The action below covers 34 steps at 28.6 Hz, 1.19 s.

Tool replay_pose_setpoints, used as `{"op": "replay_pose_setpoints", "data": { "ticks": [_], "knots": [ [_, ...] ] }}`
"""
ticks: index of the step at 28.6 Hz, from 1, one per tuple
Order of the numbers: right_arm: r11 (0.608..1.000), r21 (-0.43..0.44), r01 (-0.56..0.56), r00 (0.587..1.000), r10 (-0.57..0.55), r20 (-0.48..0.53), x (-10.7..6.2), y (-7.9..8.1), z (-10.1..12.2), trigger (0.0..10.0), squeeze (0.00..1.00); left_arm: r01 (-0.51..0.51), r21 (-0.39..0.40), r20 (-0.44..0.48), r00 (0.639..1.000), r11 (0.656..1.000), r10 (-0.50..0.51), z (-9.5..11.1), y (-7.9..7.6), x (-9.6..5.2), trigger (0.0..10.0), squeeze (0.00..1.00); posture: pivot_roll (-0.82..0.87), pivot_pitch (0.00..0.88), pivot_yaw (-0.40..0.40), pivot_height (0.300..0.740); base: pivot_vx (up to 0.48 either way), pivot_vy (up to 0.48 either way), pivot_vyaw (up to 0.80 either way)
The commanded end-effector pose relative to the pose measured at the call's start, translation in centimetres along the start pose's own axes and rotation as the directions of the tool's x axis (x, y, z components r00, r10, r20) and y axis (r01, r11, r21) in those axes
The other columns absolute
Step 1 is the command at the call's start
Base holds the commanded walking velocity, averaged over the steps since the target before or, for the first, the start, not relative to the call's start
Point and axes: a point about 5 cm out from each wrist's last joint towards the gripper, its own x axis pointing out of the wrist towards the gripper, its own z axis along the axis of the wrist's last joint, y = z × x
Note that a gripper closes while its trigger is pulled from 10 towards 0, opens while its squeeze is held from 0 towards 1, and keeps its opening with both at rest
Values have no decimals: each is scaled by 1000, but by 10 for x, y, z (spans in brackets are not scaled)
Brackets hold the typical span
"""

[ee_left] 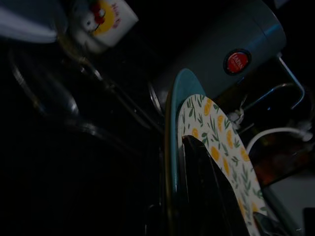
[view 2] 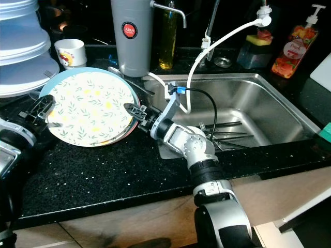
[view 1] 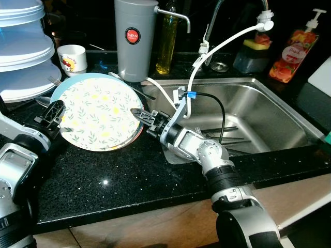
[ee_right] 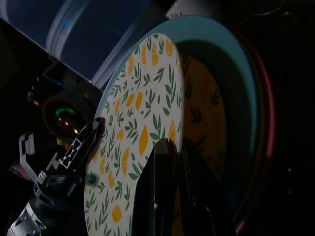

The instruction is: Kitchen organization

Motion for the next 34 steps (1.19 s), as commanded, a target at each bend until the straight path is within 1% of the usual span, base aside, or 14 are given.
{"op": "replay_pose_setpoints", "data": {
  "ticks": [1, 2, 7, 8, 16, 18, 19, 20, 22, 25, 27, 30, 32, 34],
  "knots": [
    [999, 12, -46, 999, 46, -12, 8, 7, -6, 0, 0, 18, 74, 9, 1000, 997, -19, 2, -8, 3, 10000, 459, 155, 11, -92, 740, 0, 0, 0],
    [999, 12, -50, 999, 50, 0, 7, 7, -4, 0, 0, 14, 94, 21, 1000, 996, -16, 4, -9, 4, 10000, 1000, 152, 11, -89, 740, 0, 0, 0],
    [998, -8, -64, 995, 64, 80, 3, 9, 17, 0, 0, 94, 63, 34, 995, 994, -97, 11, -22, 8, 10000, 1000, 138, 7, -78, 740, 0, 0, 0],
    [997, -23, -68, 990, 70, 122, 0, 10, 29, 0, 0, 162, 94, 92, 981, 982, -171, 25, -31, 5, 10000, 0, 134, 5, -75, 740, 0, 0, 0],
    [995, -94, -34, 967, 57, 249, -11, 13, 68, 0, 0, 297, 138, 275, 905, 945, -325, 72, -42, -7, 10000, 0, 131, 4, -72, 740, 0, 0, 0],
    [991, -129, -30, 929, 75, 362, -27, 21, 99, 0, 0, 278, 181, 277, 906, 943, -321, 79, -42, -7, 10000, 0, 123, 0, -65, 740, 0, 0, 0],
    [985, -171, -13, 903, 85, 421, -38, 28, 118, 0, 0, 252, 199, 271, 915, 947, -300, 80, -39, -5, 10000, 0, 123, 0, -65, 740, 0, 0, 0],
    [985, -171, -13, 903, 85, 421, -38, 28, 118, 0, 0, 252, 199, 271, 915, 947, -300, 80, -39, -5, 10000, 0, 123, 0, -65, 740, 0, 0, 0],
    [967, -253, 29, 866, 102, 490, -60, 40, 146, 0, 0, 212, 191, 260, 931, 958, -257, 78, -33, -2, 10000, 0, 116, 0, -60, 740, 0, 0, 0],
    [947, -306, 96, 851, 81, 518, -77, 43, 160, 0, 0, 189, 193, 246, 941, 963, -234, 73, -31, 2, 10000, 0, 103, 0, -57, 740, 0, 0, 0],
    [908, -341, 244, 841, -24, 540, -99, 33, 169, 0, 0, 163, 192, 201, 959, 968, -201, 63, -27, 9, 10000, 0, 103, 0, -57, 740, 0, 0, 0],
    [865, -301, 401, 807, -178, 564, -123, 15, 172, 0, 0, 134, 196, 165, 972, 971, -167, 54, -24, 15, 10000, 0, 77, 0, -52, 740, 0, 0, 0],
    [839, -284, 463, 788, -244, 565, -130, 8, 171, 0, 0, 132, 193, 159, 973, 972, -164, 51, -23, 16, 10000, 0, 77, 0, -52, 740, 0, 0, 0],
    [839, -283, 464, 788, -245, 565, -131, 8, 171, 0, 0, 133, 194, 159, 973, 972, -165, 51, -23, 16, 10000, 0, 77, 0, -52, 740, 0, 0, 0]
  ]
}}
